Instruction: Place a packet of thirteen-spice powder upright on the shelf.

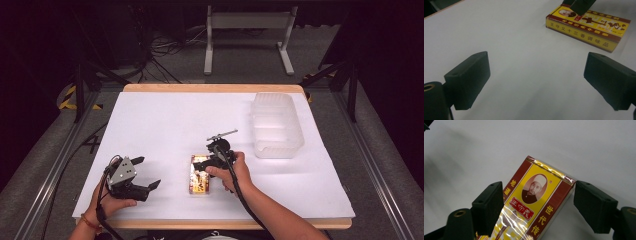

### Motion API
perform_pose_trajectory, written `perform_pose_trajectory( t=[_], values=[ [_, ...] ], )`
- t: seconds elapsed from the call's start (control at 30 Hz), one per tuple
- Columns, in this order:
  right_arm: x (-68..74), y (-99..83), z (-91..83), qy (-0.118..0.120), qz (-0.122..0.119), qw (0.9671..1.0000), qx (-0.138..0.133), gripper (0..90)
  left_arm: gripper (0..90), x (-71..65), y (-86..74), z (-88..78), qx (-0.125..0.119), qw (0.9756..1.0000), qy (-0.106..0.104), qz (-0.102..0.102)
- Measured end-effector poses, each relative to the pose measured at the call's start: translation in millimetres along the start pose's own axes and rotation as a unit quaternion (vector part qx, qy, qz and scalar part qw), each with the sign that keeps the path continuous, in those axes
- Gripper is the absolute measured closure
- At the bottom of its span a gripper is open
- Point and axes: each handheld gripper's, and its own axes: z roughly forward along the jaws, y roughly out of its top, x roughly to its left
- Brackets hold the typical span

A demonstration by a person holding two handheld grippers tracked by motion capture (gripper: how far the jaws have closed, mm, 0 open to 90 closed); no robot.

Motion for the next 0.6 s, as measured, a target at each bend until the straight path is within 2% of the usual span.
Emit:
perform_pose_trajectory(
  t=[0.23, 0.27, 0.37, 0.4, 0.43, 0.6],
  values=[
    [14.1, 11.8, 7.7, -0.010, -0.020, 0.9997, 0.009, 20.2, 7.5, -0.2, -1.1, -0.4, 0.003, 1.0000, 0.002, 0.001],
    [20.4, 15.7, 14.8, -0.023, -0.027, 0.9992, 0.017, 19.4, 7.5, 0.0, -1.2, -0.2, 0.004, 1.0000, 0.002, 0.002],
    [23.8, 16.6, 19.7, -0.031, -0.025, 0.9989, 0.024, 19.5, 7.8, 0.3, -1.4, 0.2, 0.005, 1.0000, 0.001, 0.001],
    [25.5, 17.0, 22.7, -0.040, -0.023, 0.9986, 0.023, 20.3, 7.8, 0.2, -1.5, 0.6, 0.006, 1.0000, 0.001, 0.003],
    [28.6, 18.6, 30.9, -0.061, -0.031, 0.9971, 0.033, 20.1, 8.4, 0.2, -1.6, 0.5, 0.007, 1.0000, 0.001, 0.005],
    [31.3, 22.1, 37.9, -0.078, -0.037, 0.9956, 0.036, 21.4, 8.3, 0.9, -1.2, 0.1, 0.003, 1.0000, -0.001, 0.004]
  ],
)
